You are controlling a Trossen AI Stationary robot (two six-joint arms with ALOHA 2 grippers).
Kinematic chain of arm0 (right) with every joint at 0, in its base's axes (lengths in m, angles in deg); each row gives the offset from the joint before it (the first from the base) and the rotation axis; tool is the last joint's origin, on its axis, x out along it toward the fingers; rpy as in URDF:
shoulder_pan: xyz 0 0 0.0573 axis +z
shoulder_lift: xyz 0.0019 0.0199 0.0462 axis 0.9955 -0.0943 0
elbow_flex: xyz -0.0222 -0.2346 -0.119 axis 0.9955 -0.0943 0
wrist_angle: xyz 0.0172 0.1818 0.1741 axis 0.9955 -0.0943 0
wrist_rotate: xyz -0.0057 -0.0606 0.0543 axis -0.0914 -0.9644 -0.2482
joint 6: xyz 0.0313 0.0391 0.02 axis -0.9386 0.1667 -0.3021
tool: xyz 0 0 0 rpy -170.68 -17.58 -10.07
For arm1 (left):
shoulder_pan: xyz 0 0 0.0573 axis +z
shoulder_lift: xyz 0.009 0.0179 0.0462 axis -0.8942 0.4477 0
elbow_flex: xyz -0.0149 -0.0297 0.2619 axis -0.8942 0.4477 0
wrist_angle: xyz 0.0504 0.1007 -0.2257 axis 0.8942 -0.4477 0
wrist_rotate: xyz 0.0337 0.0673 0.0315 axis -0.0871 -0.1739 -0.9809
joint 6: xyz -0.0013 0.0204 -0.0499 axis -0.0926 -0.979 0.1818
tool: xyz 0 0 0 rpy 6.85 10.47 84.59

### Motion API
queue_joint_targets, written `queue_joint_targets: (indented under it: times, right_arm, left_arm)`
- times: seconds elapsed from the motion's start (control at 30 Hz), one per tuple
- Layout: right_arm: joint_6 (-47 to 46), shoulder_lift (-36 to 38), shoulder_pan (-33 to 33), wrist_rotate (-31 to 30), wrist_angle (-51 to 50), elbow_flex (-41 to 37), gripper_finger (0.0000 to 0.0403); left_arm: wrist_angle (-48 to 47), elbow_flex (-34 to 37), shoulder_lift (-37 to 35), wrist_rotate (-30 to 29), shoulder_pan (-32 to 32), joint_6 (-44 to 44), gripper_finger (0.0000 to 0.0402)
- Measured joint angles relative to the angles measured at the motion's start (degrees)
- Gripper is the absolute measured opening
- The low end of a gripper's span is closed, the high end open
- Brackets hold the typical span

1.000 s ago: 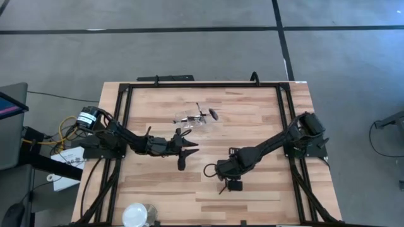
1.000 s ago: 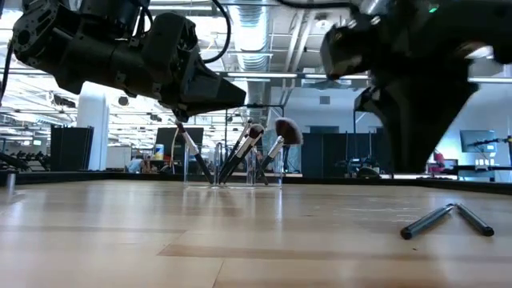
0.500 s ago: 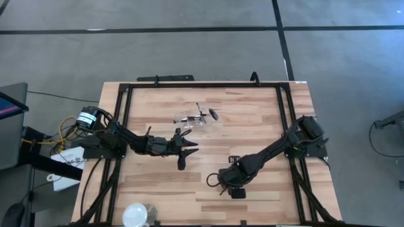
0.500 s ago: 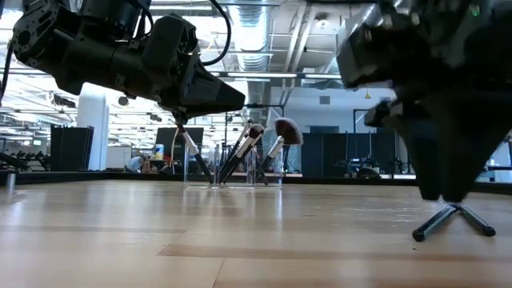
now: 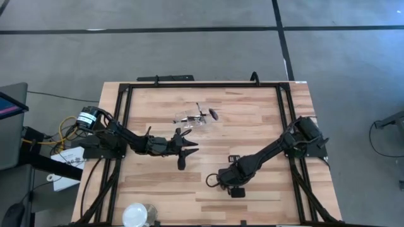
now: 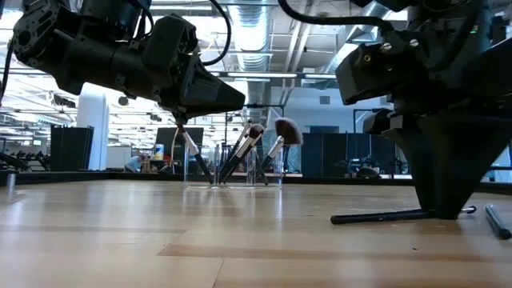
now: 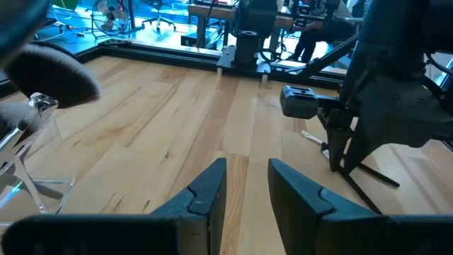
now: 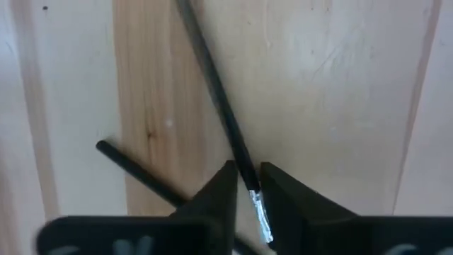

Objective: Put items in baskets/containers
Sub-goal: Put the black eyeshadow brush into the transparent organizer

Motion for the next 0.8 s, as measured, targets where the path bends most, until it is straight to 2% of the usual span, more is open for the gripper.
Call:
queue_joint_targets:
  times: [0.1, 0.27, 0.4, 0.57, 0.7, 0.8]
  right_arm:
    - [2.45, -0.04, -0.93, 0.02, 0.91, -0.11, 0.0015]
    - [6.37, -0.15, -2.97, -0.14, 4.48, 0.56, 0.0018]
    - [9.76, -0.69, -5.73, -3.34, 13.65, 1.05, 0.0006]
    - [12.49, -0.59, -9.87, -3.44, 24.25, 1.04, 0.0007]
    - [14.19, -0.53, -11.99, -2.12, 25.06, 1.04, 0.0003]
    - [14.21, -0.67, -13.15, -1.99, 25.01, 1.04, 0.0003]
  left_arm:
    - [0.00, 0.00, 0.00, 1.40, 0.00, 0.02, 0.0102]
    - [0.02, 0.00, 0.00, 8.34, 0.00, 0.02, 0.0102]
    - [0.00, 0.00, 0.00, 13.94, -0.02, -0.44, 0.0102]
    - [-0.95, -0.04, 0.00, 14.65, -0.39, -0.02, 0.0102]
    - [-5.18, -0.07, 0.08, 14.72, -0.84, 0.00, 0.0102]
    - [-9.43, -0.04, 0.23, 12.10, -0.60, -0.27, 0.0102]
